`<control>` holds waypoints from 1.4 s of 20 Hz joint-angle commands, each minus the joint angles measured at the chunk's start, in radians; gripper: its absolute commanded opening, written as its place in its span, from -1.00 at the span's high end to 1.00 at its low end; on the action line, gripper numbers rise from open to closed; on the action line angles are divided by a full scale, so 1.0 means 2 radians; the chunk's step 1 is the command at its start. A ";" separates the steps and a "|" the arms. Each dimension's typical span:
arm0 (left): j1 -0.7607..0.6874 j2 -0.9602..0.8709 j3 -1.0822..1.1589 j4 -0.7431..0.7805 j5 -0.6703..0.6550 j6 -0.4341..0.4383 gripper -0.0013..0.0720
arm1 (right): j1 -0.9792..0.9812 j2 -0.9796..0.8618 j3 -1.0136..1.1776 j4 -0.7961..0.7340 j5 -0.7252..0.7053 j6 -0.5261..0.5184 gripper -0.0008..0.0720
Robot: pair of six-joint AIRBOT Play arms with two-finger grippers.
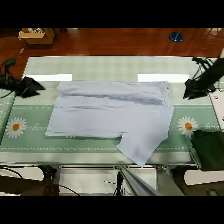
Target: Fold the shirts.
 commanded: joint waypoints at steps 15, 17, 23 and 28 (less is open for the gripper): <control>0.127 0.119 -0.284 0.119 0.034 0.018 -0.60 | -0.157 0.192 -0.336 0.107 -0.172 -0.076 -0.22; 0.110 0.113 -0.284 0.114 0.044 0.018 -0.60 | -0.157 0.192 -0.338 0.106 -0.176 -0.077 -0.22; 0.050 0.089 -0.285 0.110 0.068 0.012 -0.60 | -0.157 0.192 -0.338 0.106 -0.179 -0.077 -0.22; 0.010 0.068 -0.285 0.095 0.118 -0.011 -0.25 | -0.157 0.192 -0.338 0.107 -0.171 -0.076 -0.22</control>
